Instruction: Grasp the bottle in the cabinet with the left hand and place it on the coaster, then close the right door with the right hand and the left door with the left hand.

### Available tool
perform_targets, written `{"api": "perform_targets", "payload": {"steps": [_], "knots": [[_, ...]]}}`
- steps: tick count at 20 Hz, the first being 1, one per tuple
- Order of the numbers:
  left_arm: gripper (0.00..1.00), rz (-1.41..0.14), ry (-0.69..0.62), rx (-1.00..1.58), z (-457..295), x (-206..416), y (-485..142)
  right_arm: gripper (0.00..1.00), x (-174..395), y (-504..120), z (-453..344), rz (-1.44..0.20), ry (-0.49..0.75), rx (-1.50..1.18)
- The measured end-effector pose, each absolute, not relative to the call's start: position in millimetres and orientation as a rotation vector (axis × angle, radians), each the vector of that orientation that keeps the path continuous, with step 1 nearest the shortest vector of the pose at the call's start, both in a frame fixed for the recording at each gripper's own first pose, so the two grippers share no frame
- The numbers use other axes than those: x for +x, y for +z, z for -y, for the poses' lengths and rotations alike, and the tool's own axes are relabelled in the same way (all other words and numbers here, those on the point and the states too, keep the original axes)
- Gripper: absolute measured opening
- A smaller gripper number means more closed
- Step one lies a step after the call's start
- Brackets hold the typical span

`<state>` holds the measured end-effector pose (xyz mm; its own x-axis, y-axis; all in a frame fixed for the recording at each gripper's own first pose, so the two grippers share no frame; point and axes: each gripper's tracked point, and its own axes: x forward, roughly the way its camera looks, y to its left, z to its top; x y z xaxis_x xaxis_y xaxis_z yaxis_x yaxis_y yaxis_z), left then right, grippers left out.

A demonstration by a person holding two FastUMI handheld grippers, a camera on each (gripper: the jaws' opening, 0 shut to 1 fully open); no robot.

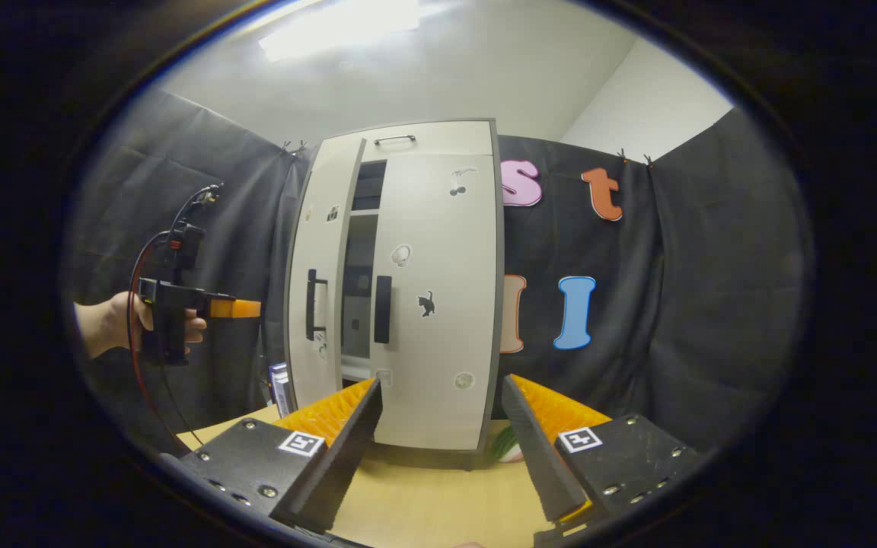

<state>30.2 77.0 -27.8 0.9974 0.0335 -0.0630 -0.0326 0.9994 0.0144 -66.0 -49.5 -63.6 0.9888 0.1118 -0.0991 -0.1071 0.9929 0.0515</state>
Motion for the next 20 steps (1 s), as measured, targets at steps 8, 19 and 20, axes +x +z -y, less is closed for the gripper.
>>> {"api": "perform_targets", "payload": {"steps": [8,19,20], "knots": [[0.95,-0.047,0.064,-0.015,-59.9,-21.8,-25.2,0.94,-74.8,-41.0,25.1,-0.102,0.127,0.059],[0.94,-0.010,0.087,0.026,-24.0,-66.3,-22.6,0.96,-79.1,-17.5,13.4,-0.078,0.089,0.113],[0.93,-0.013,0.089,0.020,-22.0,-67.5,-24.0,0.94,-80.5,-15.5,12.0,-0.074,0.097,0.122]]}}
